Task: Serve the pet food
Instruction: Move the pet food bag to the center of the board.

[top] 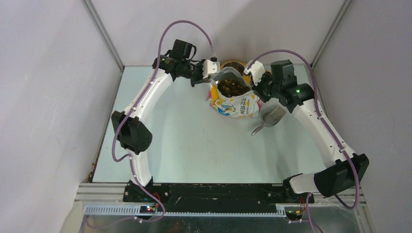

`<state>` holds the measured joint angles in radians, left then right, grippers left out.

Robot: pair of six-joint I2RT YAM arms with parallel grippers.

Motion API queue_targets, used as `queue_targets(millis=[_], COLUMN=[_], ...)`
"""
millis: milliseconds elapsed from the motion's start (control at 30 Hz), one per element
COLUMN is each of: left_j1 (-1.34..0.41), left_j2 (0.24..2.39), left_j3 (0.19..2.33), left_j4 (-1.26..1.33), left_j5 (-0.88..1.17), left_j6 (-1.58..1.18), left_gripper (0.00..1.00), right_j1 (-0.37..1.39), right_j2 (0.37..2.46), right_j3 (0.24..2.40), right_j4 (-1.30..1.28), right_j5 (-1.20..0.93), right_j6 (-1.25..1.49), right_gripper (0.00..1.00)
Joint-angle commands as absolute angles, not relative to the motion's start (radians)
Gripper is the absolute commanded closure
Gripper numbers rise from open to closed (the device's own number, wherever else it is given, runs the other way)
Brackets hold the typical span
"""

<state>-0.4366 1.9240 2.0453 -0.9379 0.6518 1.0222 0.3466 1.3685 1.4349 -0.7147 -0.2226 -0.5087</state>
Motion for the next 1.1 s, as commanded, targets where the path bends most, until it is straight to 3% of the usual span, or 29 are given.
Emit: queue_targets(millis=[0,333,667,767,833,867,933,1000,1067], left_j1=[-0.447,-0.362,-0.26,-0.238,-0.234,-0.235,-0.239,-0.241,-0.247], left_j2=[1.863,1.473,1.187,1.161,1.157,1.159,1.164,1.175,1.194], left_j3=[2.01,1.787,1.473,1.435,1.437,1.439,1.436,1.419,1.405], left_j4=[-0.966,-0.829,-0.953,-0.951,-0.956,-0.961,-0.953,-0.907,-0.854], left_j5=[0.616,0.397,0.47,0.48,0.484,0.488,0.51,0.519,0.532], left_j6=[0.96,0.632,0.564,0.563,0.577,0.586,0.593,0.583,0.569], left_gripper=[1.0,1.0,1.0,1.0,0.89,0.74,0.57,0.47,0.42], right_j1=[0.333,0.427,0.474,0.478,0.441,0.425,0.382,0.373,0.371], right_j2=[1.283,1.321,1.39,1.415,1.436,1.445,1.448,1.443,1.44], right_j3=[1.499,1.617,1.69,1.657,1.653,1.652,1.645,1.624,1.618], right_j4=[-0.582,-0.662,-0.67,-0.641,-0.625,-0.616,-0.586,-0.553,-0.545], right_j5=[-0.229,-0.36,-0.561,-0.428,-0.359,-0.335,-0.247,-0.17,-0.162], right_j6=[-0.522,-0.442,-0.215,-0.219,-0.207,-0.195,-0.202,-0.229,-0.248], right_gripper=[1.0,1.0,1.0,1.0,1.0,1.0,1.0,1.0,1.0])
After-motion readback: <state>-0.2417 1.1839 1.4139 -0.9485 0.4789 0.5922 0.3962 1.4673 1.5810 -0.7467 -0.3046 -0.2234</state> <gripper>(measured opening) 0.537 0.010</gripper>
